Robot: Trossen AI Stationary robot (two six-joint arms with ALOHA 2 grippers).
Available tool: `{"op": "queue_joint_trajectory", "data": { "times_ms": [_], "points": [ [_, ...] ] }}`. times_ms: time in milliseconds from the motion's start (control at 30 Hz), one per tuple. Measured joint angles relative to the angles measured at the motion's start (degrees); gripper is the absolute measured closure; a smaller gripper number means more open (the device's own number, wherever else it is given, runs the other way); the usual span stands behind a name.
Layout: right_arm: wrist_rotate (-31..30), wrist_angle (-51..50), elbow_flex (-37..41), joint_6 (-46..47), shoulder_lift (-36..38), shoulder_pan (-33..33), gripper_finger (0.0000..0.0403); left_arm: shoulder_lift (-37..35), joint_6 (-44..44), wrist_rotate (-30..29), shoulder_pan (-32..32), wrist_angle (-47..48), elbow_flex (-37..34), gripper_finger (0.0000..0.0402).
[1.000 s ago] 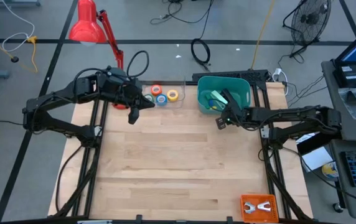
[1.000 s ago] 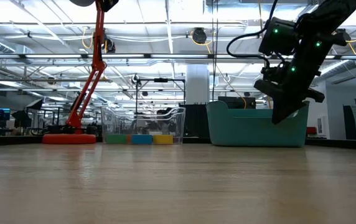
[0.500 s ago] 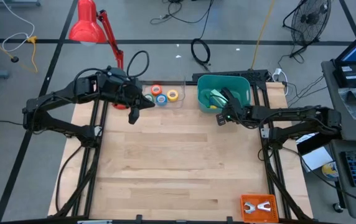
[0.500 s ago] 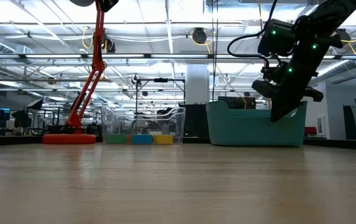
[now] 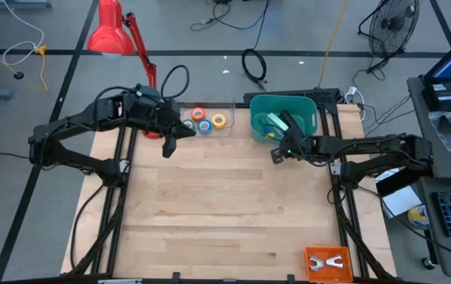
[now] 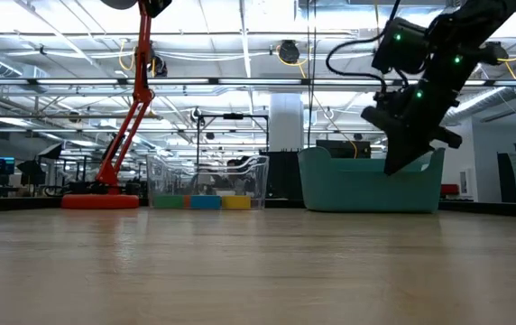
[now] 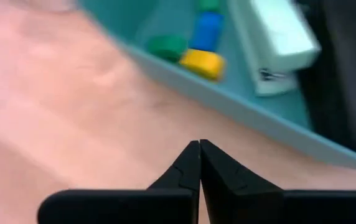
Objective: Pick and place Stapler, Stapler remover, tape
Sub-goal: Return to Home Position
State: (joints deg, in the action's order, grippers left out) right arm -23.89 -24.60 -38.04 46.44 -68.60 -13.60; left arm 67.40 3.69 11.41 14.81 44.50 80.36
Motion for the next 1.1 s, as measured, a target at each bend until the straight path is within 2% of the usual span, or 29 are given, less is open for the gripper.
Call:
{"op": "queue_joint_trajectory", "data": {
  "times_ms": [133, 300, 533, 600, 800, 1100],
  "points": [
    [2.93, 1.94, -2.37, -2.70, 0.00, 3.79, 0.0403, 0.11, -0.21, 0.69, 0.00, -0.03, -0.02, 0.0402],
    [10.55, 9.78, -6.49, -6.62, 0.55, 8.72, 0.0403, 0.20, -0.53, 0.86, 0.18, 0.36, -0.04, 0.0402],
    [31.49, 30.32, -7.57, -7.76, 5.70, 11.31, 0.0403, 0.20, -0.28, 0.96, 1.41, 0.00, -0.04, 0.0401],
    [32.75, 31.62, -7.57, -9.28, 8.28, 12.10, 0.0403, 0.20, -0.09, 0.93, 1.56, -0.55, -0.04, 0.0402],
    [31.42, 31.22, -4.12, -12.55, 17.13, 12.04, 0.0403, 1.59, 3.81, 0.66, 1.68, -3.76, -0.05, 0.0401],
    [32.83, 30.67, 11.74, -7.64, 31.97, 12.69, 0.0403, 6.27, 13.41, 0.56, -0.35, -12.48, -0.07, 0.0401]
  ]
}}
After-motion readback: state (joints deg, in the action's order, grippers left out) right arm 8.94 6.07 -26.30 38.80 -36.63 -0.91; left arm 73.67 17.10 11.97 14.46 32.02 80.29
